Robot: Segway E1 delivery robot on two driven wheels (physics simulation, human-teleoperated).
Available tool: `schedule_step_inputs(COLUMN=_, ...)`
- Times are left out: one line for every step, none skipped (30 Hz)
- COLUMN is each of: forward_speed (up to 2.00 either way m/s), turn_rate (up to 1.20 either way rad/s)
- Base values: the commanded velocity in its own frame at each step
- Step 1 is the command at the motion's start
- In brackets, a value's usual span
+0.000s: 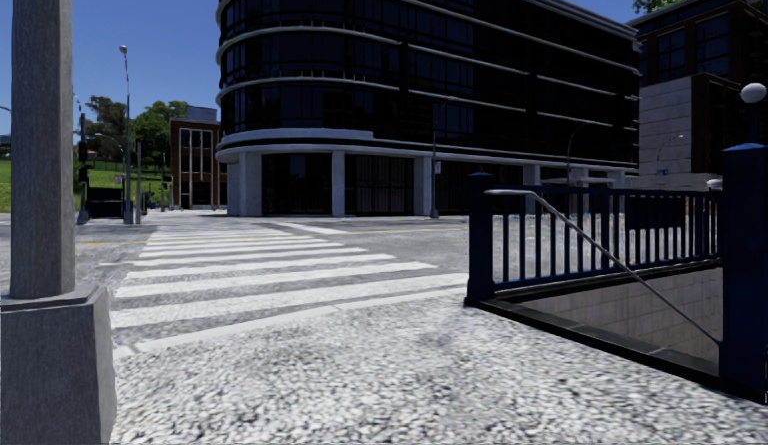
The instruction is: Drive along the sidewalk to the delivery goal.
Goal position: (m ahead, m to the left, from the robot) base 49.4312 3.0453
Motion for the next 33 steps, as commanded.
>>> schedule_step_inputs(forward_speed=2.00, turn_rate=0.00)
schedule_step_inputs(forward_speed=2.00, turn_rate=0.00)
schedule_step_inputs(forward_speed=2.00, turn_rate=0.00)
schedule_step_inputs(forward_speed=2.00, turn_rate=0.00)
schedule_step_inputs(forward_speed=2.00, turn_rate=0.00)
schedule_step_inputs(forward_speed=2.00, turn_rate=0.00)
schedule_step_inputs(forward_speed=2.00, turn_rate=0.00)
schedule_step_inputs(forward_speed=2.00, turn_rate=0.00)
schedule_step_inputs(forward_speed=2.00, turn_rate=0.17)
schedule_step_inputs(forward_speed=2.00, turn_rate=0.32)
schedule_step_inputs(forward_speed=2.00, turn_rate=0.43)
schedule_step_inputs(forward_speed=2.00, turn_rate=0.54)
schedule_step_inputs(forward_speed=2.00, turn_rate=0.54)
schedule_step_inputs(forward_speed=2.00, turn_rate=0.63)
schedule_step_inputs(forward_speed=2.00, turn_rate=0.69)
schedule_step_inputs(forward_speed=2.00, turn_rate=0.79)
schedule_step_inputs(forward_speed=2.00, turn_rate=0.84)
schedule_step_inputs(forward_speed=2.00, turn_rate=0.85)
schedule_step_inputs(forward_speed=2.00, turn_rate=0.85)
schedule_step_inputs(forward_speed=2.00, turn_rate=0.85)
schedule_step_inputs(forward_speed=2.00, turn_rate=0.85)
schedule_step_inputs(forward_speed=2.00, turn_rate=0.85)
schedule_step_inputs(forward_speed=2.00, turn_rate=0.85)
schedule_step_inputs(forward_speed=2.00, turn_rate=0.85)
schedule_step_inputs(forward_speed=2.00, turn_rate=0.85)
schedule_step_inputs(forward_speed=2.00, turn_rate=0.85)
schedule_step_inputs(forward_speed=2.00, turn_rate=0.69)
schedule_step_inputs(forward_speed=2.00, turn_rate=0.54)
schedule_step_inputs(forward_speed=2.00, turn_rate=0.45)
schedule_step_inputs(forward_speed=2.00, turn_rate=0.00)
schedule_step_inputs(forward_speed=2.00, turn_rate=0.00)
schedule_step_inputs(forward_speed=2.00, turn_rate=0.00)
schedule_step_inputs(forward_speed=2.00, turn_rate=0.00)
